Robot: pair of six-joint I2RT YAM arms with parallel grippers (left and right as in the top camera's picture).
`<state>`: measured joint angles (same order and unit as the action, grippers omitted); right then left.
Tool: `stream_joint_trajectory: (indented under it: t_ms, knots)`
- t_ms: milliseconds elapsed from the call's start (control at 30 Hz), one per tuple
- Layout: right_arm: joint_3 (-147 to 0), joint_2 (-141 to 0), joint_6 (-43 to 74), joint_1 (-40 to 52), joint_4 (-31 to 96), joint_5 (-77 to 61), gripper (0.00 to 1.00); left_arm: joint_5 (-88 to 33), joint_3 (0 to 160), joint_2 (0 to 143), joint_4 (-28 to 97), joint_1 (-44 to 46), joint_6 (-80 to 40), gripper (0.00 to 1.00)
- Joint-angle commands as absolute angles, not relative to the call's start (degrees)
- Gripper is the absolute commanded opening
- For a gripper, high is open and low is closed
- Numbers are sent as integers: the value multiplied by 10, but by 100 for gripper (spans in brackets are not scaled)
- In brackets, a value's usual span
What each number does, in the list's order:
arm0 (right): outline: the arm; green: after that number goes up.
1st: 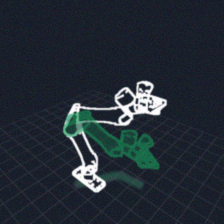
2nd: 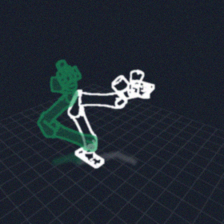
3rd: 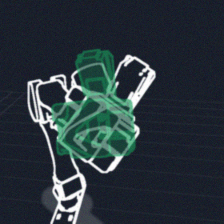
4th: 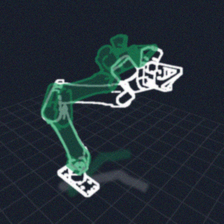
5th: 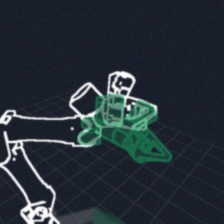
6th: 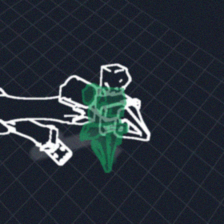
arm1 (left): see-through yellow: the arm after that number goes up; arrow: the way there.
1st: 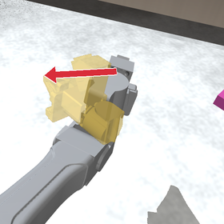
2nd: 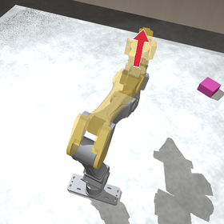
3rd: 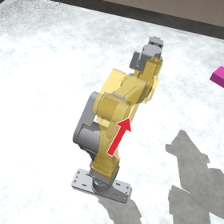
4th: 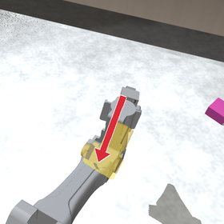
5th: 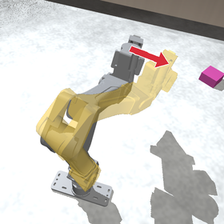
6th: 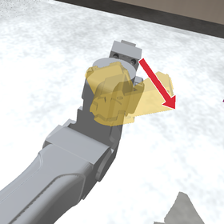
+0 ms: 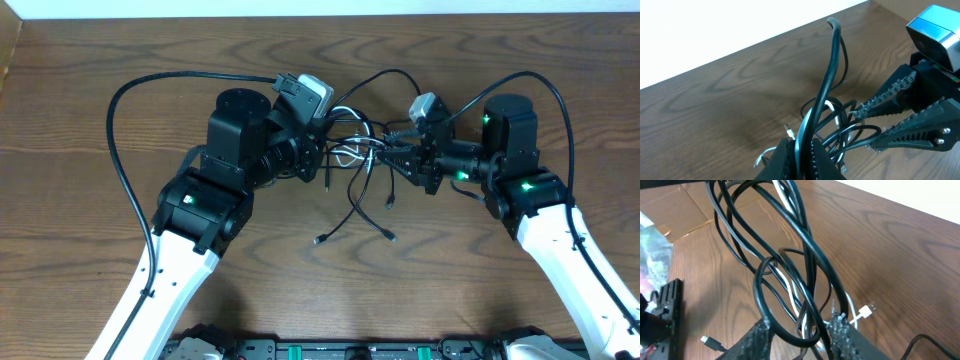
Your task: Untangle cables
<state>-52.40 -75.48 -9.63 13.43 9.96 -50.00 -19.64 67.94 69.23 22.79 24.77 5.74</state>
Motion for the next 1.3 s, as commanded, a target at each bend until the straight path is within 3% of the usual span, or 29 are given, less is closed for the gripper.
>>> stream_joint_trajectory:
  t_ms: [0, 133, 567, 767, 967, 1100, 1267]
  knots:
    - [-527, -747, -95, 137, 99, -496, 39, -210, 685, 691, 220, 246, 48, 7]
    - [-527, -747, -56, 137, 99, -448, 46, -210, 685, 691, 217, 246, 48, 7]
    - [-527, -747, 108, 131, 101, -296, 50, -199, 685, 691, 217, 246, 48, 8]
    - [-527, -747, 98, 131, 101, -313, 51, -199, 685, 691, 217, 246, 48, 7]
    - [-527, -747, 14, 131, 115, -382, 51, -199, 685, 691, 217, 246, 48, 7]
    - [-527, -747, -5, 131, 133, -383, 46, -157, 685, 691, 218, 246, 48, 8]
    - [-527, -747, -5, 131, 134, -383, 22, -124, 685, 691, 217, 246, 48, 7]
